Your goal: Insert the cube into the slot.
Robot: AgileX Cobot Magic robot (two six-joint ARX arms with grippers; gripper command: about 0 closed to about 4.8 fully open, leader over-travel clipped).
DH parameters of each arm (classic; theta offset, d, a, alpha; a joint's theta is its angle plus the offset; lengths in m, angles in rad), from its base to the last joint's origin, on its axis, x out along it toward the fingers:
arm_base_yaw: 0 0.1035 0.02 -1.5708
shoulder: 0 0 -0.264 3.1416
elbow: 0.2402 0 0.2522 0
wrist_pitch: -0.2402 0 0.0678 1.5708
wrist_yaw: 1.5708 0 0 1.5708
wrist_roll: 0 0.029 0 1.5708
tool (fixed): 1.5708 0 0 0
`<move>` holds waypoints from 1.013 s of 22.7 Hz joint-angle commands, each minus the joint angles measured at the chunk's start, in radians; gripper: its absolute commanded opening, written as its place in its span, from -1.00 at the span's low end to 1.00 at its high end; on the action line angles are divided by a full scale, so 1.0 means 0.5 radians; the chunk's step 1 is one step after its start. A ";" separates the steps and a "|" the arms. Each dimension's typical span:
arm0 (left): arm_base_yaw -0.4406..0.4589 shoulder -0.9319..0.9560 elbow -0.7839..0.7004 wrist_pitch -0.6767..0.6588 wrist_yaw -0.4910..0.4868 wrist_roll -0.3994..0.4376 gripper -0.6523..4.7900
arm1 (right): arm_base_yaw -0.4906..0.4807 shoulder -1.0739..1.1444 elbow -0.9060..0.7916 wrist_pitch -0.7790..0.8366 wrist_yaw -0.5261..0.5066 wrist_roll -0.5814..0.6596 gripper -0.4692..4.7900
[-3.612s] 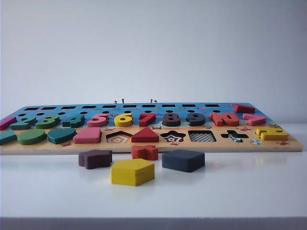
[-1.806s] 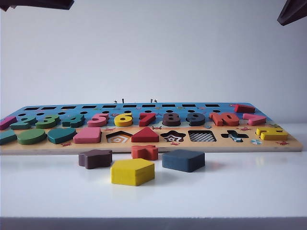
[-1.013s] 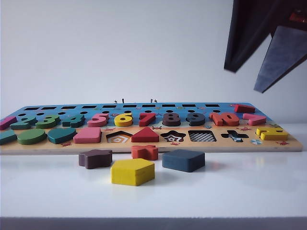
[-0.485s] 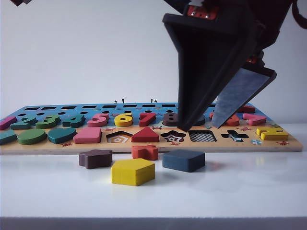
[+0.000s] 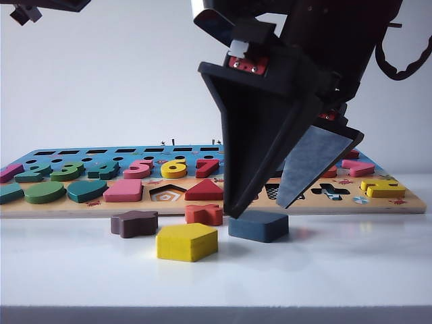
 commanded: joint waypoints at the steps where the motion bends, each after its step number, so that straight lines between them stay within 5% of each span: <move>1: 0.007 -0.014 0.007 0.116 0.011 0.010 -0.70 | 0.010 -0.002 0.007 0.032 -0.005 0.005 0.92; 17: 0.008 -0.020 0.007 0.172 0.011 0.009 -0.70 | 0.008 0.080 0.005 0.060 0.101 0.051 0.72; 23: 0.008 -0.020 0.007 0.182 0.011 0.010 -0.70 | 0.008 0.098 0.004 0.063 0.107 0.051 0.41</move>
